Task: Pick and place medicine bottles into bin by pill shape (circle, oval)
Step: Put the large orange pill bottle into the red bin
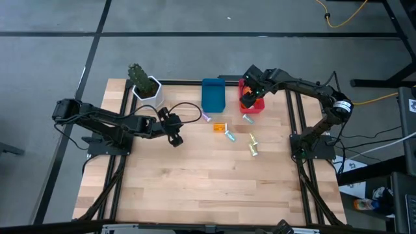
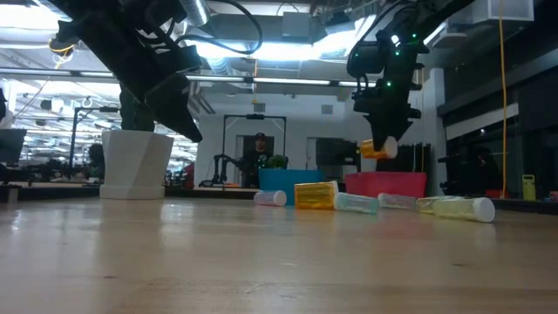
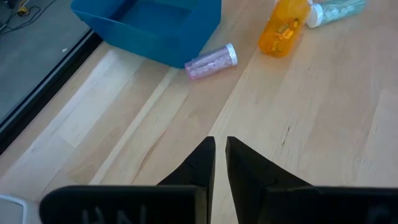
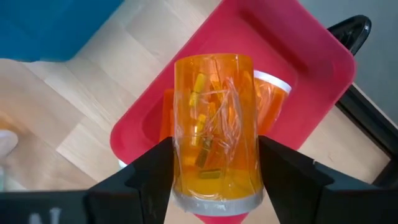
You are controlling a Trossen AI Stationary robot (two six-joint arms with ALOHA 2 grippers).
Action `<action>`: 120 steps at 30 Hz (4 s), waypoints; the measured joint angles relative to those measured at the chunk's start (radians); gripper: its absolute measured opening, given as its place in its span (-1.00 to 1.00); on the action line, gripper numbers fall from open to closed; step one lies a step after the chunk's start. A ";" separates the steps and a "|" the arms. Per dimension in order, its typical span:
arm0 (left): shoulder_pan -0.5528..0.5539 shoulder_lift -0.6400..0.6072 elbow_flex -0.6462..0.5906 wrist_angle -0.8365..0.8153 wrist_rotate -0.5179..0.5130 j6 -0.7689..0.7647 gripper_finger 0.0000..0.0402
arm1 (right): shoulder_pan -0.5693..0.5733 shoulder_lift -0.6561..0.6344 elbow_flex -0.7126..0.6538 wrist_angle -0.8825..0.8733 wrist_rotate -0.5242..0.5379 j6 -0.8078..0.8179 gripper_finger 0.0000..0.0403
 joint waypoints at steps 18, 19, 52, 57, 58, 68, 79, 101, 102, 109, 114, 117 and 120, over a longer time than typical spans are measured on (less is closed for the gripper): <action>0.000 0.000 0.000 0.000 0.000 0.000 -0.83 | 0.000 0.000 0.000 0.003 0.002 0.053 0.11; 0.000 0.000 0.000 0.000 0.000 0.000 -0.83 | 0.000 0.000 0.000 0.003 0.011 0.053 0.11; 0.000 0.000 0.000 0.000 0.000 0.000 -0.82 | 0.002 0.000 -0.056 0.006 0.053 0.064 0.40; 0.000 0.000 0.000 0.000 0.000 0.000 -0.82 | 0.005 0.000 -0.010 0.010 -0.072 0.082 0.38; 0.000 0.000 0.000 0.000 0.000 0.000 -0.82 | 0.012 0.000 -0.009 0.019 -0.131 0.082 0.38; -0.002 0.000 0.000 -0.005 0.000 0.009 -0.82 | 0.239 0.000 -0.078 0.275 -0.342 -0.002 0.38; -0.006 0.000 0.000 -0.010 0.000 0.009 -0.82 | 0.389 0.000 -0.308 0.772 -0.341 -0.284 0.38; -0.006 0.000 0.000 -0.008 0.000 0.018 -0.83 | 0.439 0.178 -0.140 0.600 -0.210 -0.292 0.38; -0.006 0.000 0.000 -0.008 0.000 0.018 -0.83 | 0.438 0.182 -0.140 0.599 -0.210 -0.294 0.38; -0.020 0.000 0.000 -0.009 0.001 0.009 -0.83 | 0.438 0.239 -0.150 0.578 -0.206 -0.315 0.38; -0.023 0.000 0.000 -0.008 0.000 0.015 -0.83 | 0.438 0.281 -0.149 0.566 -0.199 -0.317 0.38; -0.023 0.000 0.000 -0.008 0.000 0.018 -0.83 | 0.438 0.287 -0.150 0.563 -0.199 -0.316 0.38; -0.023 0.000 0.000 -0.008 0.000 0.018 -0.83 | 0.438 0.285 -0.150 0.563 -0.199 -0.316 0.38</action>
